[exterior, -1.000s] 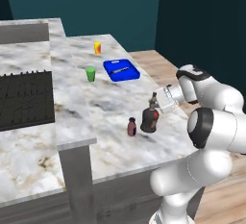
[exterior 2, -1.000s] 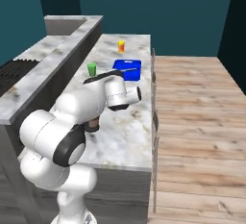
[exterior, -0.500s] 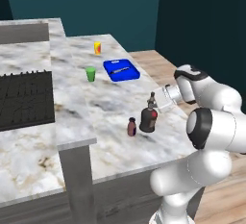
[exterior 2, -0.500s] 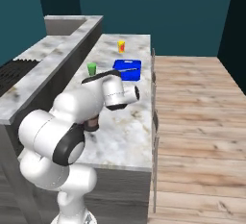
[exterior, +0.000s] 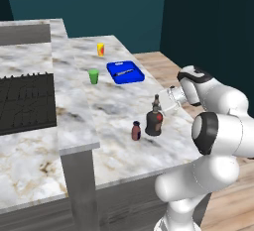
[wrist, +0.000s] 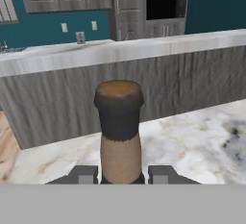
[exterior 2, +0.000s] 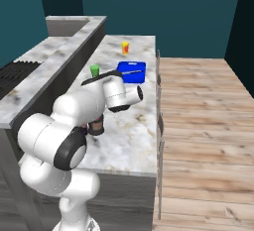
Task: Place the drinks on the dining counter in a tight cluster.
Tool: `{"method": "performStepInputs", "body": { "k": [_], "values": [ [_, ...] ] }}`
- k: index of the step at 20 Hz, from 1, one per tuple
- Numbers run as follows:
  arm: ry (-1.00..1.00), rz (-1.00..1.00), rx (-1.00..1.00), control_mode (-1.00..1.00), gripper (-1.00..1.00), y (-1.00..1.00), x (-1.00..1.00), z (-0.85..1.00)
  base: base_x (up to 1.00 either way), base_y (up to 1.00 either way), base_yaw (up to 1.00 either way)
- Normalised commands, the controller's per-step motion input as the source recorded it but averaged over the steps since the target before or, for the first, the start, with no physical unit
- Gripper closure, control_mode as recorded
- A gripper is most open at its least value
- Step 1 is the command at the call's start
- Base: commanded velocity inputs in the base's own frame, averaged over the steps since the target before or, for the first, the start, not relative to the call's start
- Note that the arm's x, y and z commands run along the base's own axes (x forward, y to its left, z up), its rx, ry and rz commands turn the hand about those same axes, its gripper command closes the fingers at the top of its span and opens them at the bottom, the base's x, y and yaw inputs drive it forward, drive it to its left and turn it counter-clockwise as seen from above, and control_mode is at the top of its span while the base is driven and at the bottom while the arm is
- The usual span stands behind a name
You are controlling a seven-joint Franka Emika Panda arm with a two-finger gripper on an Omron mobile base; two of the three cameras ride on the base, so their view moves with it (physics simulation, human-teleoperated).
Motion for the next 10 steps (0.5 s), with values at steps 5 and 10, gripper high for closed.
{"method": "performStepInputs", "body": {
  "k": [5, 10],
  "values": [
    [0.0, -0.01, 0.0, -1.0, 1.0, 0.0, 0.04, -0.19, 0.0, 0.0, 0.0],
    [-0.02, -0.02, 0.0, -1.0, 1.0, 0.0, 0.05, -0.2, 0.0, 0.0, 0.0]
  ]
}}
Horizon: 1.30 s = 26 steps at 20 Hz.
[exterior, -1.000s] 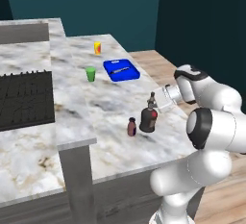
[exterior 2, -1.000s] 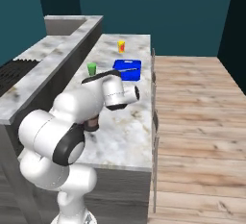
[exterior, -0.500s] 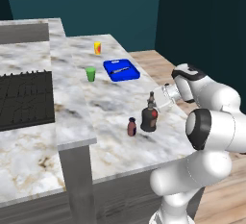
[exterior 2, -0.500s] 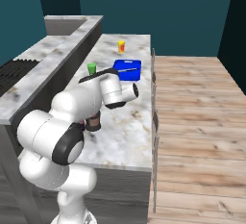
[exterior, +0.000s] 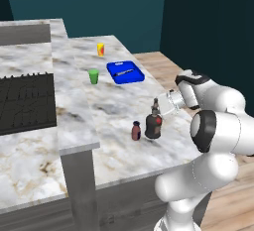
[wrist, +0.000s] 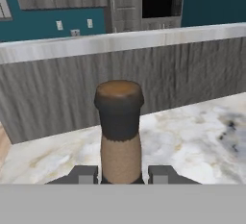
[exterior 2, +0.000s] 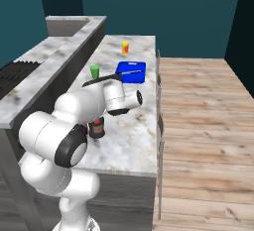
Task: Place the drinks on the dining counter in a tight cluster.
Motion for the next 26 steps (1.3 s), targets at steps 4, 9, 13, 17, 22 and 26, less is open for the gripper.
{"method": "performStepInputs", "body": {
  "k": [4, 9, 13, 17, 22, 26],
  "values": [
    [-0.02, -0.02, 0.0, -1.0, 1.0, 0.0, 0.03, -0.18, 0.0, 0.0, 0.0],
    [-0.04, -0.02, 0.0, -1.0, 1.0, 0.0, 0.01, -0.16, 0.0, 0.0, 0.0],
    [-0.08, 0.0, 0.0, -1.0, 1.0, 0.05, 0.05, -0.02, 0.0, 0.0, 0.0],
    [-0.09, 0.0, 0.0, -1.0, 1.0, 0.13, 0.16, 0.0, 0.0, 0.0, 0.0],
    [-0.05, 0.0, 0.0, -1.0, 1.0, 0.11, 0.17, 0.0, 0.0, 0.0, 0.0],
    [0.0, -0.02, -0.01, -1.0, 1.0, 0.01, 0.11, -0.02, 0.0, 0.0, 0.0]
  ]
}}
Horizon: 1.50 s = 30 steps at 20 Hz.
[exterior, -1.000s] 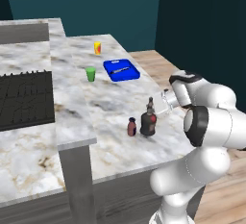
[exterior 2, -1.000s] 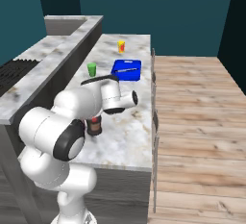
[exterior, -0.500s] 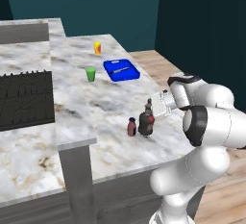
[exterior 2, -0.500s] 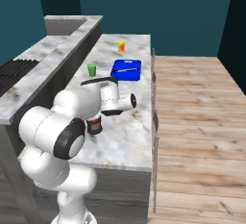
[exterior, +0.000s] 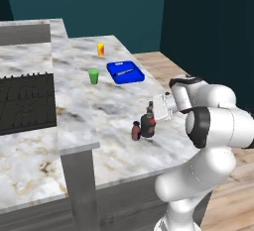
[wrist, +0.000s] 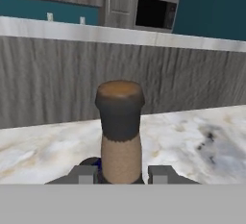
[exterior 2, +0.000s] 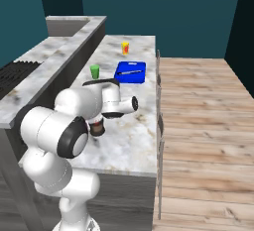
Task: Place the drinks on the dining counter in a tight cluster.
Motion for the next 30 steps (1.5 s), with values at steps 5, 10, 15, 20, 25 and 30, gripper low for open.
{"method": "performStepInputs", "body": {
  "k": [5, 10, 15, 20, 25, 30],
  "values": [
    [0.0, -0.02, -0.01, -1.0, 1.0, 0.0, 0.04, -0.05, 0.0, 0.0, 0.0],
    [0.0, -0.02, 0.0, -1.0, 1.0, 0.0, 0.05, -0.17, 0.0, 0.0, 0.0],
    [0.0, -0.02, 0.0, -1.0, 1.0, 0.0, 0.06, -0.23, 0.0, 0.0, 0.0],
    [0.0, 0.0, 0.0, -1.0, 1.0, 0.0, 0.11, -0.14, 0.0, 0.0, 0.0],
    [0.0, 0.0, 0.0, -1.0, 1.0, 0.0, 0.0, 0.0, 0.0, 0.0, 0.0],
    [0.0, 0.0, 0.0, -1.0, -1.0, 0.0, 0.0, 0.0, 0.0, 0.0, 0.0]
  ]
}}
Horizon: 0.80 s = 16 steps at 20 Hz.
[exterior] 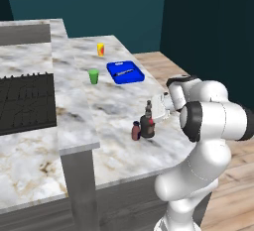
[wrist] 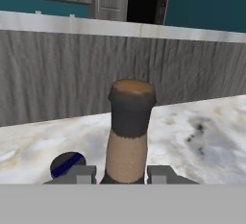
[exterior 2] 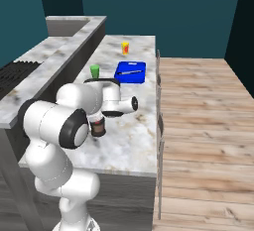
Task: Place the drinks on the dining counter in a tight cluster.
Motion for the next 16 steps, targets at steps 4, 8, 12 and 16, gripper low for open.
{"method": "performStepInputs", "body": {
  "k": [4, 8, 12, 16],
  "values": [
    [0.0, 0.0, 0.0, -1.0, -1.0, 0.0, 0.0, 0.0, 0.0, 0.0, 0.0],
    [0.0, 0.0, 0.0, -1.0, -1.0, 0.0, 0.0, 0.0, 0.0, 0.0, 0.0],
    [0.0, 0.0, 0.0, -1.0, -1.0, 0.0, 0.0, 0.0, 0.0, 0.0, 0.0],
    [0.0, 0.0, 0.0, -1.0, -1.0, -0.1, 0.0, 0.0, 0.0, 0.0, 0.0]
  ]
}}
